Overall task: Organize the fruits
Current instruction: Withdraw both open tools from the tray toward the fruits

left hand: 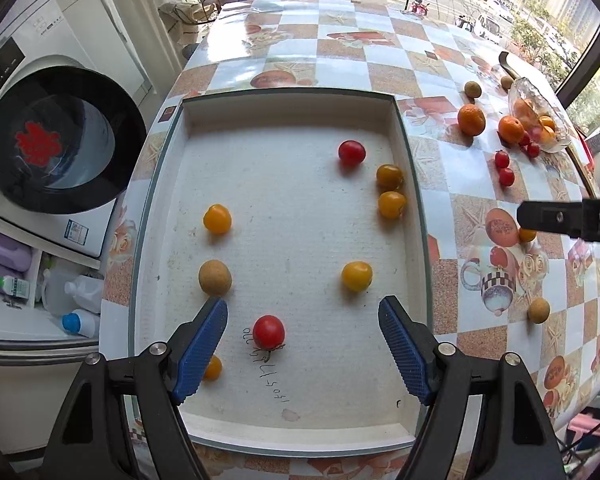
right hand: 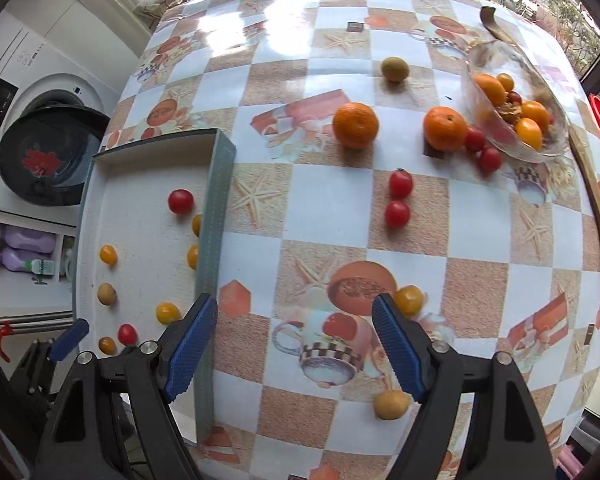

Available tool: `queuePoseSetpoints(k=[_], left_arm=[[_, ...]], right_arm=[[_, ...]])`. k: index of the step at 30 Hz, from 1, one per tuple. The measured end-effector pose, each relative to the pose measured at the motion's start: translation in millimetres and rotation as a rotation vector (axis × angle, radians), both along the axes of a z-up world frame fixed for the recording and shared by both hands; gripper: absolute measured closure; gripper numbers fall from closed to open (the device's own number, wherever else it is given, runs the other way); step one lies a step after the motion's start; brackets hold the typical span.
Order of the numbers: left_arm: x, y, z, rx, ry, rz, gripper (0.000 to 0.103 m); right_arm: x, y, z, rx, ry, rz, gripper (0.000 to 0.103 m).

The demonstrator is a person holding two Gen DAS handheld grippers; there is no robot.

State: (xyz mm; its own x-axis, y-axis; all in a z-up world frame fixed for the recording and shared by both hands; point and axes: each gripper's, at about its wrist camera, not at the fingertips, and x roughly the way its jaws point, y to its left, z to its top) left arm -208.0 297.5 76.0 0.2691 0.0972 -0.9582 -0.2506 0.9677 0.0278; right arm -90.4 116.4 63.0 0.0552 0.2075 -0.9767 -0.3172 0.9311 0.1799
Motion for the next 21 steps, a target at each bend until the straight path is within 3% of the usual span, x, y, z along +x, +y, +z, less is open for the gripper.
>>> queuePoseSetpoints(k=[5, 9, 21], left_arm=[[25.0, -24.0, 17.1, -0.004, -0.033, -0.062, 0.024], [52.9, -45.9, 19.5, -0.048, -0.036, -0.111, 0.024], [123.4, -115.4, -15.6, -0.103, 0.011, -0.215, 0.024]], right_arm=[[-23.8, -64.1, -9.9, -0.064, 0.023, -0.075, 0.021], [-43.6, -90.4, -24.2, -0.083, 0.066, -0.112, 0.021], [-66.9, -87.6, -43.8, -0.054, 0.056, -0.08, 0.021]])
